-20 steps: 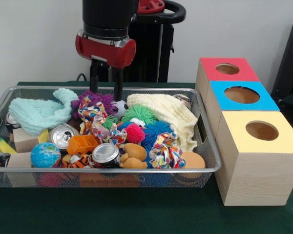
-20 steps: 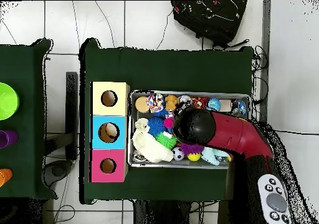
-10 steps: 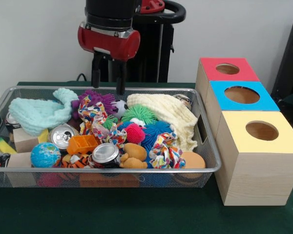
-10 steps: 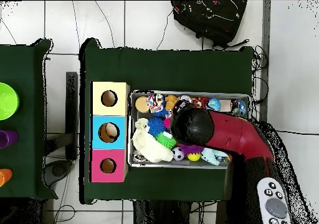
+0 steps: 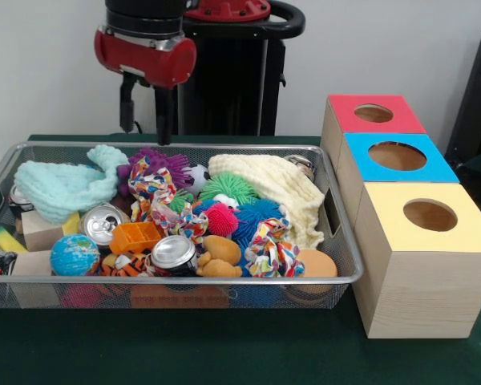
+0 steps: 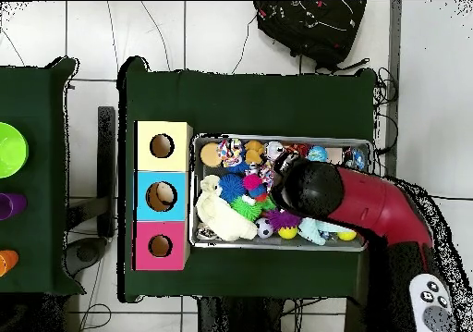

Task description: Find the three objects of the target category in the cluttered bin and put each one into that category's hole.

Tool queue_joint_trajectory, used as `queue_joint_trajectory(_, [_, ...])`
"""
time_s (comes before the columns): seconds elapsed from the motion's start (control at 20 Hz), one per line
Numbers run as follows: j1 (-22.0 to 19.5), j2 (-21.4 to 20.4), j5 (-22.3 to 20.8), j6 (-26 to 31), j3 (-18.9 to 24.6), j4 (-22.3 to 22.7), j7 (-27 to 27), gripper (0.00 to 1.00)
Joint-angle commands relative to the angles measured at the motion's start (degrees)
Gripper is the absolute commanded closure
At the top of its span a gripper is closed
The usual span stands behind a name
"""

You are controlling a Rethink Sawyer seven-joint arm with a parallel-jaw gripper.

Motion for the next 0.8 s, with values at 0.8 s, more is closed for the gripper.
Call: queue_joint_trajectory(0.8, [13.3,6.3,2.2,8.7,-0.1,-8.0,12.6,0.00])
